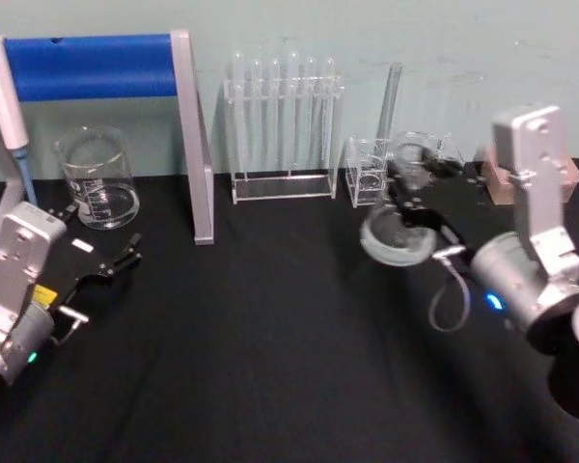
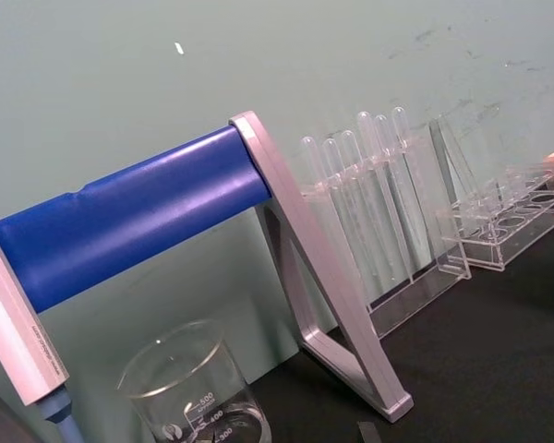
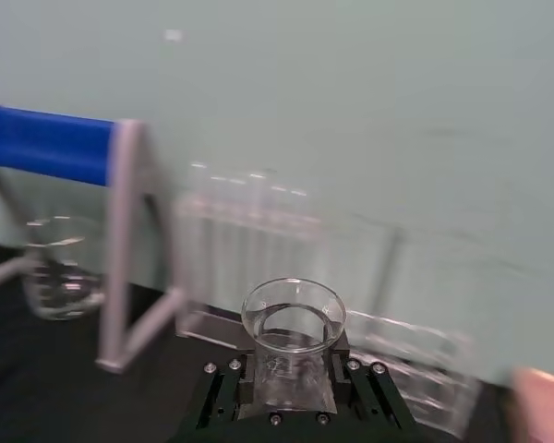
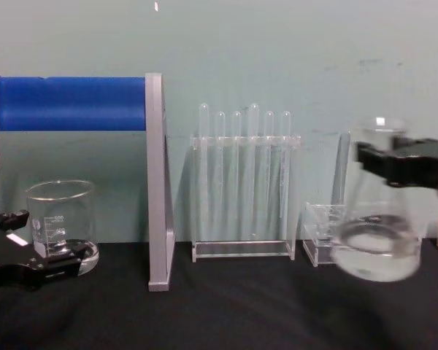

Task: Grasp the erlenmeyer flask with one hand, shake it three times, then place it back.

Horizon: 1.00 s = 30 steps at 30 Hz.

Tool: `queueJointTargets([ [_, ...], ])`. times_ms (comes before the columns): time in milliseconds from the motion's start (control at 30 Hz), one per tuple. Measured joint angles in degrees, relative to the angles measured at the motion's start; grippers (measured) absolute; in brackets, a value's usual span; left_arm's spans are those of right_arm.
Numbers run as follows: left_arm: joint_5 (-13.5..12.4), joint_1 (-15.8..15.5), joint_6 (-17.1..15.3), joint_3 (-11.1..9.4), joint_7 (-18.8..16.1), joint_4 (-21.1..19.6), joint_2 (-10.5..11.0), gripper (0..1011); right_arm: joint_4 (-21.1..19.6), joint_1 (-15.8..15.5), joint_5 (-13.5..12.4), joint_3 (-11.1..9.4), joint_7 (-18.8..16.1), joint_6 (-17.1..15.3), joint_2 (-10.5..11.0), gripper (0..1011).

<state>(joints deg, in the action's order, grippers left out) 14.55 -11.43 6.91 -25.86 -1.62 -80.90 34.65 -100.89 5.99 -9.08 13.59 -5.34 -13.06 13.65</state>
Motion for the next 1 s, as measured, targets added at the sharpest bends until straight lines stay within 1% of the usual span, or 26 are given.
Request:
queueJointTargets([
  [133, 0.00, 0.00, 0.00, 0.00, 0.00, 0.00, 0.00, 1001, -2.25, -2.75, 0.93, -2.93, 2.74, -0.72, -0.27, 449],
  [300, 0.00, 0.00, 0.00, 0.00, 0.00, 0.00, 0.00, 1001, -3.49, -4.26, 1.62, -4.56, 3.67, -0.93, -0.82, 449],
  [400, 0.00, 0.00, 0.00, 0.00, 0.00, 0.00, 0.00, 1001, -3.69, -4.53, 1.95, -4.86, 3.57, -1.01, -1.19, 449],
  [500, 0.00, 0.00, 0.00, 0.00, 0.00, 0.00, 0.00, 1001, -3.59, -4.38, 2.12, -4.68, 2.89, -1.02, -1.45, 449],
  [633, 0.00, 0.00, 0.00, 0.00, 0.00, 0.00, 0.00, 1001, -2.27, -2.96, 2.27, -3.23, 0.13, -0.92, -1.90, 449],
  [667, 0.00, 0.00, 0.00, 0.00, 0.00, 0.00, 0.00, 1001, -1.50, -2.23, 2.27, -2.46, -1.18, -0.80, -2.07, 449],
  [767, 0.00, 0.00, 0.00, 0.00, 0.00, 0.00, 0.00, 1001, -0.33, -0.99, 2.25, -0.98, -3.38, -0.55, -2.37, 448],
  [800, 0.00, 0.00, 0.00, 0.00, 0.00, 0.00, 0.00, 1001, 0.57, -0.10, 2.18, 0.07, -4.93, -0.32, -2.50, 449],
  [900, 0.00, 0.00, 0.00, 0.00, 0.00, 0.00, 0.00, 1001, 1.82, 1.25, 1.78, 1.89, -7.34, 0.03, -2.61, 449],
  [933, 0.00, 0.00, 0.00, 0.00, 0.00, 0.00, 0.00, 1001, 2.73, 2.18, 1.46, 3.16, -8.83, 0.28, -2.62, 449],
  [1000, 0.00, 0.00, 0.00, 0.00, 0.00, 0.00, 0.00, 1001, 3.57, 3.07, 1.05, 4.45, -10.43, 0.53, -2.64, 449],
])
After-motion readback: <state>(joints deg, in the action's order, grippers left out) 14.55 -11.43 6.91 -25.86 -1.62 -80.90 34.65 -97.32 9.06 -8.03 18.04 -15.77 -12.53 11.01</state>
